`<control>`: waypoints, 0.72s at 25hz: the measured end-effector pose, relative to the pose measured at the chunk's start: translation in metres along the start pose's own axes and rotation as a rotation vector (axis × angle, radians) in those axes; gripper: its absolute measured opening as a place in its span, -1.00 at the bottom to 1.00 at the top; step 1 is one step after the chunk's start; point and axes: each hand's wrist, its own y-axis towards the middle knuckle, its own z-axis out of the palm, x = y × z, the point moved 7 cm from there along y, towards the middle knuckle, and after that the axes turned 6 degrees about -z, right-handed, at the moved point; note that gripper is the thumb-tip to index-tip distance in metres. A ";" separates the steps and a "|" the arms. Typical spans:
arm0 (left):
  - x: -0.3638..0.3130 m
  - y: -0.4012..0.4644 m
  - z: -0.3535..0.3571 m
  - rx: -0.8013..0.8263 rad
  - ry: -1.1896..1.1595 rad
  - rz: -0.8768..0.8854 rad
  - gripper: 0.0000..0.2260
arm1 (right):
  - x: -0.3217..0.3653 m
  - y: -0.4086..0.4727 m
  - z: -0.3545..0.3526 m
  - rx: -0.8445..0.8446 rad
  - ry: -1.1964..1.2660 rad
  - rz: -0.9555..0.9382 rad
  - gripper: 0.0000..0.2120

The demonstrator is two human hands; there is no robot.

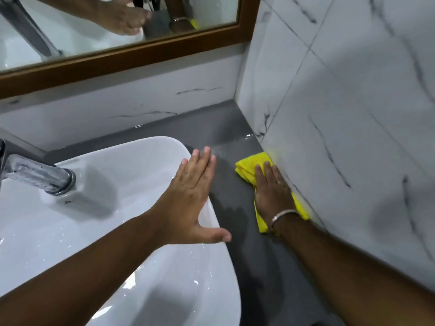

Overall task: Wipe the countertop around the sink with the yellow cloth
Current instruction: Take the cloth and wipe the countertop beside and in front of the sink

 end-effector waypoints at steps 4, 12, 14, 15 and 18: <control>0.001 0.002 0.000 -0.008 -0.022 0.005 0.15 | 0.034 0.087 0.009 0.023 0.012 -0.108 -0.46; 0.000 0.001 0.000 0.010 -0.032 -0.005 0.12 | 0.050 -0.125 0.016 0.065 0.010 -0.567 -0.36; -0.001 0.000 -0.001 0.026 -0.039 -0.012 0.12 | 0.024 -0.087 0.011 0.010 -0.044 -0.410 -0.39; 0.000 0.000 -0.001 0.035 -0.036 -0.018 0.12 | 0.013 -0.056 0.009 0.001 -0.022 -0.247 -0.41; -0.003 0.000 -0.005 0.049 -0.013 -0.022 0.13 | 0.022 -0.020 0.004 0.016 0.101 0.067 -0.43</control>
